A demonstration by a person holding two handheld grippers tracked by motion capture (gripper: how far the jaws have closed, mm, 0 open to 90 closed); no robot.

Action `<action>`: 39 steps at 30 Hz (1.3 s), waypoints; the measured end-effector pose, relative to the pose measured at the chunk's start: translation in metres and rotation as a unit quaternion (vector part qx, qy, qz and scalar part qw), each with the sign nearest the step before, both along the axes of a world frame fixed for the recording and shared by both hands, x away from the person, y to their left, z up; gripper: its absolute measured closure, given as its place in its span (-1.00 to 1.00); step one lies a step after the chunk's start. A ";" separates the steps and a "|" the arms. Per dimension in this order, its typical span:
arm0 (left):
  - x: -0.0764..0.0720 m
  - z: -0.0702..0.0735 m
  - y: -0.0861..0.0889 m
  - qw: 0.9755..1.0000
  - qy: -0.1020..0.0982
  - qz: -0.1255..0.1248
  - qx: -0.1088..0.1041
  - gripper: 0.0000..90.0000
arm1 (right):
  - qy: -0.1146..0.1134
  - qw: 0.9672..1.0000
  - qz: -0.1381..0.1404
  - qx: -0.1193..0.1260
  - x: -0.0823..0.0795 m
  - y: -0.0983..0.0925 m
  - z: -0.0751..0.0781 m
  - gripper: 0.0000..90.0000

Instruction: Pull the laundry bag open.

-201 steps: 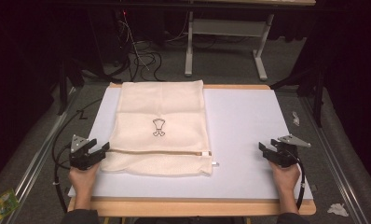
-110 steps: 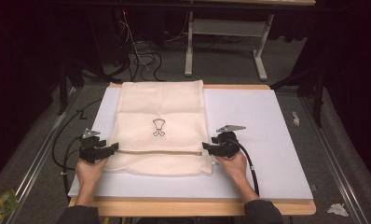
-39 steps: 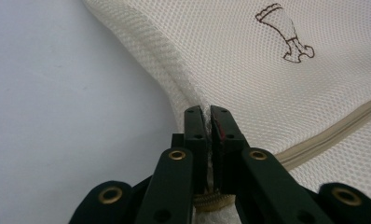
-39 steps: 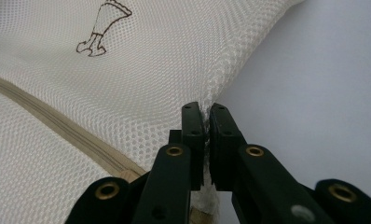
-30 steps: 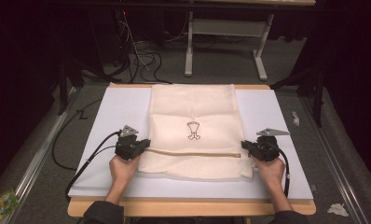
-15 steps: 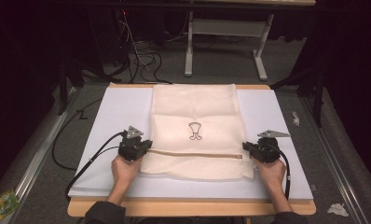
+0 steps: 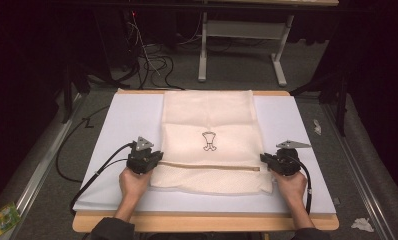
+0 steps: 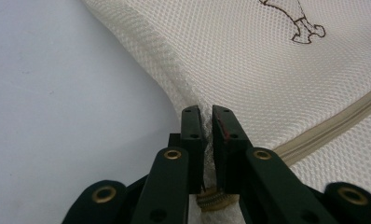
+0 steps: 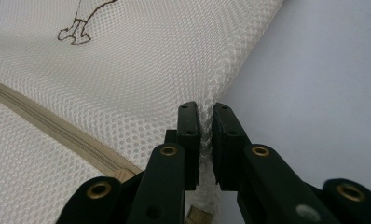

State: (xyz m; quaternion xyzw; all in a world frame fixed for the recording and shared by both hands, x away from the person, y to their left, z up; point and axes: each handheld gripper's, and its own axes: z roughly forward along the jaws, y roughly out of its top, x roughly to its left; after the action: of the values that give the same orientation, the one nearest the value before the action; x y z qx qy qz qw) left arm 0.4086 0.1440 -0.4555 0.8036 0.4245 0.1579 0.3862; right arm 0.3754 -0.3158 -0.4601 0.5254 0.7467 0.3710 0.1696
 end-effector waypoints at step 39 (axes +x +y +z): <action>-0.026 0.012 -0.079 0.994 -0.061 -0.081 -0.028 0.30 | 0.015 1.000 -0.006 -0.002 0.000 0.015 -0.016 0.31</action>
State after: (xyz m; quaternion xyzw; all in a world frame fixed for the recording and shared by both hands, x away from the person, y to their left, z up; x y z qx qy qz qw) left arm 0.3828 0.0653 -0.4433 0.8130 0.3377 0.1626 0.4456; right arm 0.3753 -0.3012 -0.4762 0.5352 0.7466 0.3606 0.1615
